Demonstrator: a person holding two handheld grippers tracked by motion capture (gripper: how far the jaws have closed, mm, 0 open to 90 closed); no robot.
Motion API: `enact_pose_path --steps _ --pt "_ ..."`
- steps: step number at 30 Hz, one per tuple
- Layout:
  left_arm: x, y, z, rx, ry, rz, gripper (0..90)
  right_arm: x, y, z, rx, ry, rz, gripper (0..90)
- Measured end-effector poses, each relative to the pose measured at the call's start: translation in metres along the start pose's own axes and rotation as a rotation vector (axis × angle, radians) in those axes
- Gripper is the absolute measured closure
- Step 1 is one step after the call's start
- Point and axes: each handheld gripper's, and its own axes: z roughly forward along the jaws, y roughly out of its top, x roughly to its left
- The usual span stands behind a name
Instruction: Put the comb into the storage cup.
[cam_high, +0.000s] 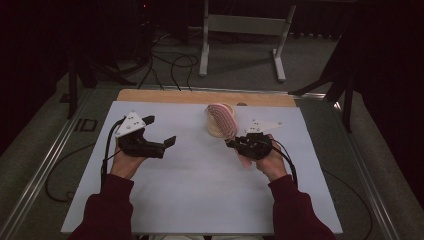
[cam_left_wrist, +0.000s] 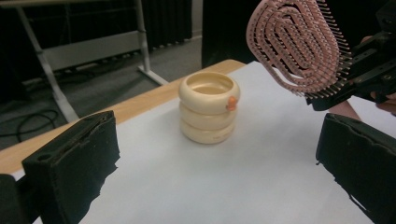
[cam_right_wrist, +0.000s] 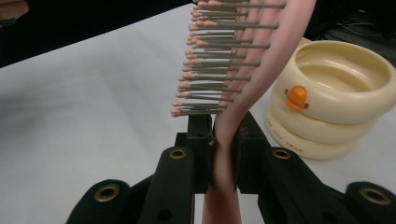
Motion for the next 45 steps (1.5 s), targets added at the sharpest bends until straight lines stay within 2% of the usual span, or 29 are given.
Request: enact_pose_path --steps 17,18,26,34,37,42,45 --pt "-0.013 0.011 0.025 0.015 -0.064 0.027 0.0 0.008 0.004 0.006 -0.028 0.050 -0.009 79.9" --pt "-0.015 0.013 0.028 0.017 -0.085 0.018 0.0 0.010 0.005 0.007 -0.040 0.066 -0.008 79.9" --pt "-0.020 0.017 0.038 0.049 -0.142 0.009 0.0 0.015 0.007 0.009 -0.058 0.105 -0.021 79.9" --pt "-0.026 0.021 0.048 0.044 -0.190 0.016 0.0 0.021 0.008 0.013 -0.077 0.150 -0.032 79.9" --pt "-0.028 0.023 0.052 0.044 -0.213 0.011 0.0 0.024 0.008 0.015 -0.083 0.165 -0.032 79.9" --pt "-0.030 0.025 0.056 0.047 -0.226 0.005 0.0 0.027 0.008 0.017 -0.074 0.179 -0.047 79.9" --pt "-0.032 0.027 0.060 0.044 -0.256 -0.004 0.0 0.029 0.009 0.018 -0.084 0.197 -0.046 79.9"
